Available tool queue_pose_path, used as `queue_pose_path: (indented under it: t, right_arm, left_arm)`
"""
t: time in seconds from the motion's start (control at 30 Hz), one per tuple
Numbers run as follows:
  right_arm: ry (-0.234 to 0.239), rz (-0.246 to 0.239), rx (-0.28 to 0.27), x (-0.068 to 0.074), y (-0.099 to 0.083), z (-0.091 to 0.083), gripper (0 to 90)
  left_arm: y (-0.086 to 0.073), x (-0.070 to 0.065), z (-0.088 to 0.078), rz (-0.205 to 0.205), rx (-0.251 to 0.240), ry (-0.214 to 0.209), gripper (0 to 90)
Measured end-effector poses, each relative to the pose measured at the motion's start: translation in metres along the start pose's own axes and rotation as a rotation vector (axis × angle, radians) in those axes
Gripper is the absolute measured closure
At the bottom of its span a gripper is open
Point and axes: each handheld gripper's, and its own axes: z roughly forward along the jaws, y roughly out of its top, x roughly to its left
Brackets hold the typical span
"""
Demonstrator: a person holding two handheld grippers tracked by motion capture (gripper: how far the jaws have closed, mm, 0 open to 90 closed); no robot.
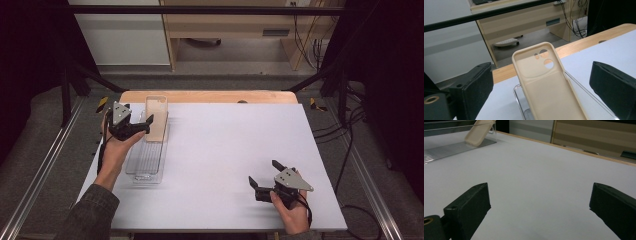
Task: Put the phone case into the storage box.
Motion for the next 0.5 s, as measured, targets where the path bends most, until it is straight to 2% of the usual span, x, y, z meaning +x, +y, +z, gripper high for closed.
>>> queue_pose_path:
  t: [0.23,0.37,0.5]
  right_arm:
    - [0.0,0.0,0.001,0.0,0.0,0.0001,3.1]
    - [-0.002,0.001,0.001,-0.0001,0.0,0.0001,3.1]
    - [-0.002,0.001,-0.001,-0.0003,0.0,0.0,3.0]
  left_arm:
    - [0.0019,-0.0023,-0.0013,0.006,-0.002,-0.009,3.2]
    - [0.0028,-0.0052,-0.0015,0.031,0.001,-0.016,2.9]
    - [0.0035,-0.008,-0.0013,0.038,0.004,-0.027,2.8]
